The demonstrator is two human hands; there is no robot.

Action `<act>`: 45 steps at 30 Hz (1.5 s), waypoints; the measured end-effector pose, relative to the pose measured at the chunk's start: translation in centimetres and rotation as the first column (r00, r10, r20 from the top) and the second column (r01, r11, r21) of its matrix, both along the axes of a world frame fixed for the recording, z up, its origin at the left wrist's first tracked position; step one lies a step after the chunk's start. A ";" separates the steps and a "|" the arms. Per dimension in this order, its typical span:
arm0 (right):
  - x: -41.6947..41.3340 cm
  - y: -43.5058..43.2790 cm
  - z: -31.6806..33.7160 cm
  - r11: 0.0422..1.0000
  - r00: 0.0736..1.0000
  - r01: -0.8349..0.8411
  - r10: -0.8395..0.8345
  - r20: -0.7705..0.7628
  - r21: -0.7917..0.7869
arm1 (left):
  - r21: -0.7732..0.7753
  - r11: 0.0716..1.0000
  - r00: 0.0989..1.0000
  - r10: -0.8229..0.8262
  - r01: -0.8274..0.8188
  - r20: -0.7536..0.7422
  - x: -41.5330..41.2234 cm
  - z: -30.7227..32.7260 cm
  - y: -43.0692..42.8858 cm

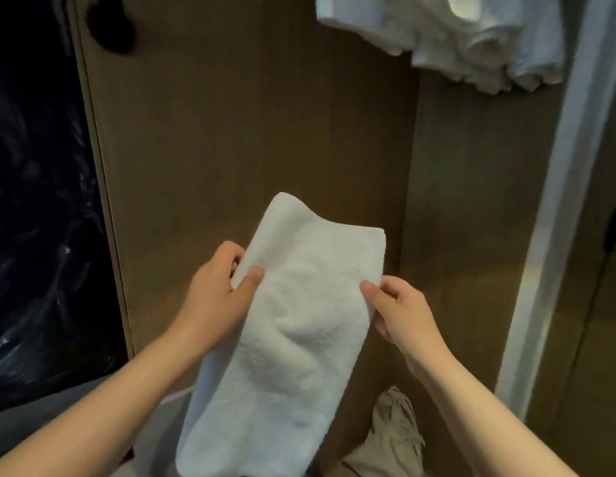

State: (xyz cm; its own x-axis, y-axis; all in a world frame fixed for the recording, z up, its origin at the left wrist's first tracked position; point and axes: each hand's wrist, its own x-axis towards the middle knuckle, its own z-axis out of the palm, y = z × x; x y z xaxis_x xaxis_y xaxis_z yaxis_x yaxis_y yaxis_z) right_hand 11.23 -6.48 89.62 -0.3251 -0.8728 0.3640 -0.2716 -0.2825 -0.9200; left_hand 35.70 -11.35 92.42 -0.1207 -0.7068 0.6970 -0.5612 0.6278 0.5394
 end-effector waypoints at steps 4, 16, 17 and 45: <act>-2.1 1.2 7.3 0.994 0.998 -0.021 0.015 -0.061 -0.110 | -0.063 0.996 0.990 -0.064 0.056 -0.123 -1.5 5.1 2.2; -1.2 3.8 20.2 0.902 0.985 -0.107 0.037 -0.171 -0.418 | -0.376 0.926 0.996 -0.034 0.002 -0.078 -1.0 14.7 7.1; -0.8 3.8 20.7 0.890 0.984 -0.112 0.035 -0.177 -0.443 | -0.399 0.917 0.997 -0.023 -0.011 -0.079 -0.6 15.1 7.3; 6.2 1.7 37.5 0.474 0.805 0.045 -0.538 -0.249 -0.880 | -0.813 0.547 0.951 0.308 -0.199 -0.025 4.6 35.5 7.1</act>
